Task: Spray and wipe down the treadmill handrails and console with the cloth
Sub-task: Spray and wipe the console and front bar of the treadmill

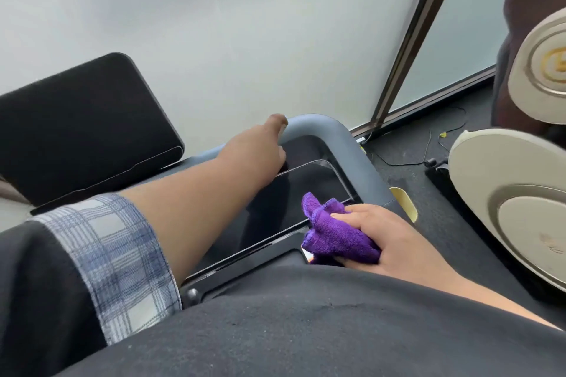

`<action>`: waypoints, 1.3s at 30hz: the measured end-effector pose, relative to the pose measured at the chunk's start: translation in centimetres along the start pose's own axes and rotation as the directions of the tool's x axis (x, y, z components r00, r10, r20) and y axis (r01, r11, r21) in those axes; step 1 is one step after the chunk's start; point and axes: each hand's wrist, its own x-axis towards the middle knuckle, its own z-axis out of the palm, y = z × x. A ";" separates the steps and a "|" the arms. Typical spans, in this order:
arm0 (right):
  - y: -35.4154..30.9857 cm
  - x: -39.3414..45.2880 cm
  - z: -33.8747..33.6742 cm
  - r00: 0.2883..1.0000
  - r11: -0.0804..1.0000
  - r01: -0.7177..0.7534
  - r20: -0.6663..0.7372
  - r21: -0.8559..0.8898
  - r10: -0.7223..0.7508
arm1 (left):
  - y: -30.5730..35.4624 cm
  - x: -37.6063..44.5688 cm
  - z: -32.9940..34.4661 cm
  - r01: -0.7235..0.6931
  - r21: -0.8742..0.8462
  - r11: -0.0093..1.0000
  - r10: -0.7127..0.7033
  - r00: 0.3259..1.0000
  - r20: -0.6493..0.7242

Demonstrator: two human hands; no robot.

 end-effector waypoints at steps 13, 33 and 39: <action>-0.9 4.0 0.5 0.996 0.996 0.087 0.022 0.036 -0.088 | -6.2 -4.1 -1.5 0.093 0.037 0.995 -0.091 0.994 -0.066; -3.1 6.9 1.7 0.997 0.997 0.057 -0.053 0.051 -0.054 | -8.8 -7.3 0.4 0.069 0.049 0.996 -0.067 0.997 -0.039; -0.9 4.3 -1.6 0.907 0.972 -0.214 -0.351 0.093 0.233 | -5.0 -7.8 1.3 -0.090 -0.061 0.994 0.090 0.996 -0.012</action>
